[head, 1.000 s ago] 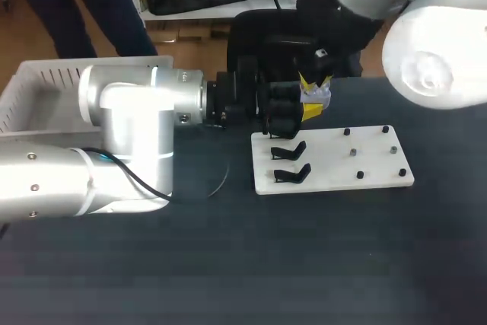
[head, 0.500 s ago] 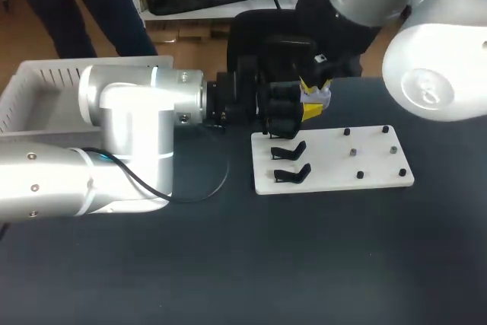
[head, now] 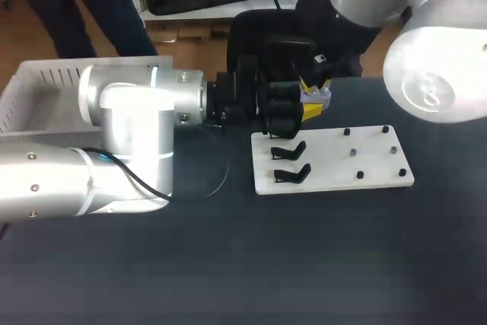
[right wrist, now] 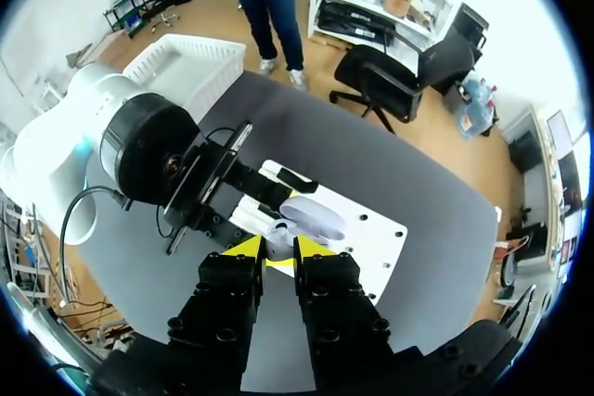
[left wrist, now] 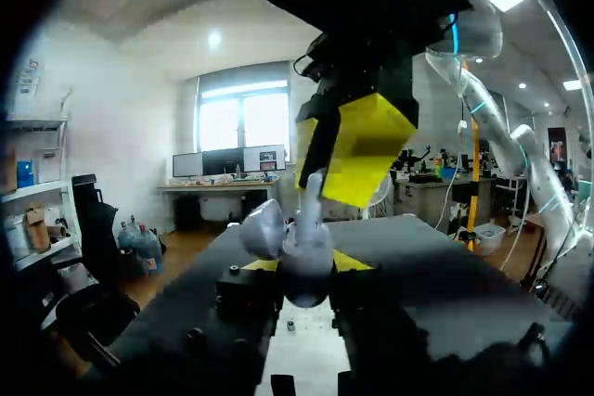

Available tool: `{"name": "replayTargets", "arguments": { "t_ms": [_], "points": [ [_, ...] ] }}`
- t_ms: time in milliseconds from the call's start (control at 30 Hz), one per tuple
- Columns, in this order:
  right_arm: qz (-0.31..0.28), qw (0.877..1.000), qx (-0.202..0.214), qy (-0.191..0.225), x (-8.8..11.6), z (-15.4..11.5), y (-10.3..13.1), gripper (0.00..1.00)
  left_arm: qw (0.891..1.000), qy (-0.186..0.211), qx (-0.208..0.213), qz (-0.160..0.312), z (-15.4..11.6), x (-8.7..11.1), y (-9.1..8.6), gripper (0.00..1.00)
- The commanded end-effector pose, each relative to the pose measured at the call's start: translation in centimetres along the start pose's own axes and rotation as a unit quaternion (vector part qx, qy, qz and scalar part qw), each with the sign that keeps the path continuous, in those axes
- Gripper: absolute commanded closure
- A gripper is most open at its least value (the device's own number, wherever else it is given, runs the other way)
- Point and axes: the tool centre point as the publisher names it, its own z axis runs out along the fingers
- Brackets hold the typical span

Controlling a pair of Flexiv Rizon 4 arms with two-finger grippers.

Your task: Pick up each earbud case from the left stands, insert the matching earbuds, close the lid, and place the case in the box.

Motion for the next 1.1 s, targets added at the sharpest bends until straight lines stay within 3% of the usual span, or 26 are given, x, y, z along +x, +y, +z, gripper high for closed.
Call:
{"name": "replayTargets", "arguments": {
  "t_ms": [33, 1100],
  "points": [
    [0.000, 1.000, 0.001, -0.001, 0.15, 0.10, 0.16, 1.00, 1.000, -0.003, -0.003, 0.002, 0.02, 0.13, -0.11, 1.00],
    [-0.005, 1.000, 0.008, 0.007, 0.05, 0.67, 0.17, 1.00, 1.000, -0.003, -0.003, 0.002, 0.02, 0.13, -0.11, 1.00]
  ]
}}
